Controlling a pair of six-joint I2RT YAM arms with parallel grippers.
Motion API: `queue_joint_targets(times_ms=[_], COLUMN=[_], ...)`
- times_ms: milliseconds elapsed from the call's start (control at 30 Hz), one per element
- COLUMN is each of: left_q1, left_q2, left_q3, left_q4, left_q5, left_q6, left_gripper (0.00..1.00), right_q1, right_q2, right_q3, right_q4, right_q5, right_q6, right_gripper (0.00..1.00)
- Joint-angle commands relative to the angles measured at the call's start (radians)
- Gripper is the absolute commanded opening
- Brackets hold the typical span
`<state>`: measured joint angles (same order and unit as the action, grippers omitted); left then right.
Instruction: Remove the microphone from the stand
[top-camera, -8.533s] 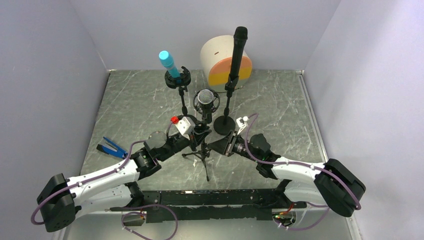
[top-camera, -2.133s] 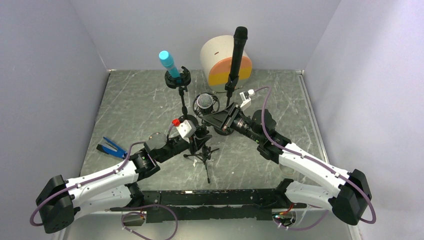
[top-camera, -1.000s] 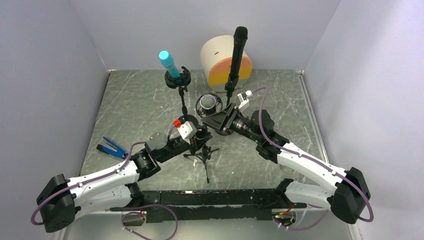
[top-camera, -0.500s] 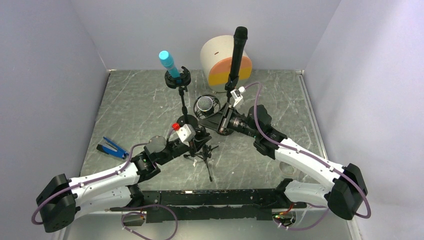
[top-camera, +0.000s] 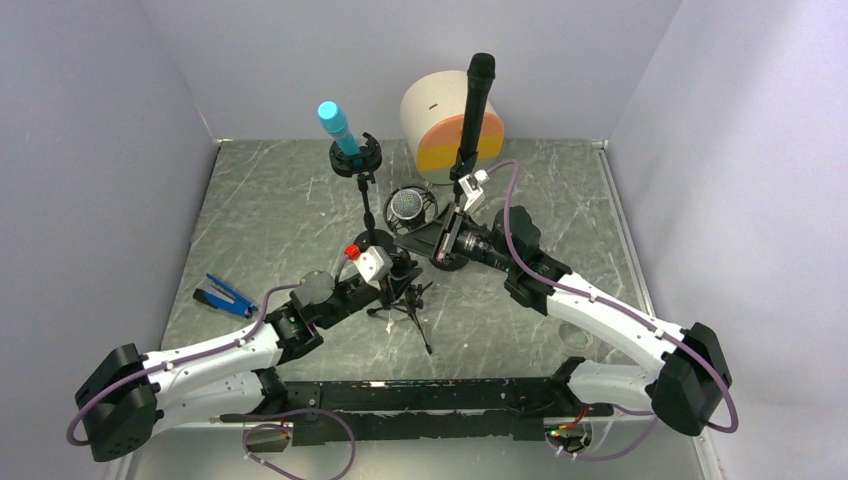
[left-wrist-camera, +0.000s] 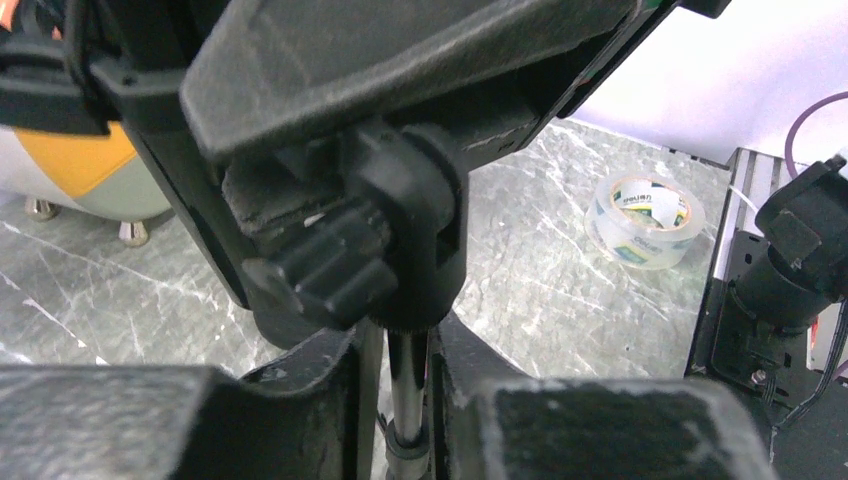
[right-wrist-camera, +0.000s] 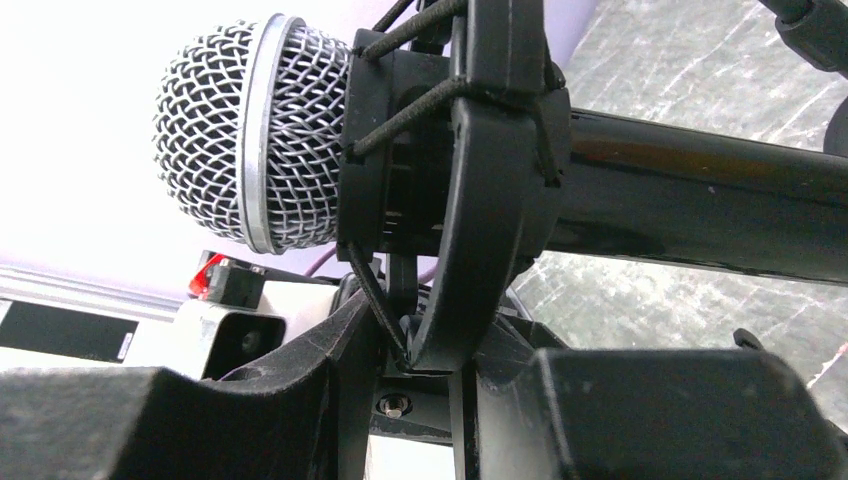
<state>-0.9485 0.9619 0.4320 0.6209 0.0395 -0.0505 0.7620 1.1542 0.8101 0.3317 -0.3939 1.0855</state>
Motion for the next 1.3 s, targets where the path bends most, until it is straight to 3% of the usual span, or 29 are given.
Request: queue_joint_targets(times_ms=[0, 400, 667, 967, 1100, 1167, 1267], left_q1=[0.003, 0.004, 0.004, 0.004, 0.004, 0.003, 0.004], left_q2=[-0.003, -0.033, -0.149, -0.326, -0.359, -0.36, -0.353], left_q3=[-0.022, 0.001, -0.076, -0.095, -0.103, -0.1, -0.089], left_q4=[-0.017, -0.129, -0.24, -0.453, -0.492, -0.502, -0.509], left_q5=[-0.001, 0.012, 0.024, -0.024, -0.022, -0.015, -0.012], left_q6=[-0.037, -0.048, -0.122, -0.139, -0.144, -0.146, -0.147], left_gripper=[0.28, 0.31, 0.42, 0.43, 0.47, 0.55, 0.61], right_q1=[-0.007, -0.02, -0.022, -0.023, -0.022, -0.023, -0.022], right_q2=[-0.012, -0.002, 0.011, 0.037, 0.031, 0.03, 0.028], right_q3=[-0.088, -0.12, -0.129, -0.13, -0.095, -0.055, 0.007], right_q4=[0.098, 0.127, 0.125, 0.061, -0.065, -0.178, -0.337], right_q5=[0.017, 0.025, 0.019, -0.001, 0.03, 0.056, 0.086], right_q6=[0.05, 0.062, 0.063, 0.046, -0.011, -0.064, -0.138], right_gripper=[0.32, 0.35, 0.38, 0.57, 0.68, 0.71, 0.74])
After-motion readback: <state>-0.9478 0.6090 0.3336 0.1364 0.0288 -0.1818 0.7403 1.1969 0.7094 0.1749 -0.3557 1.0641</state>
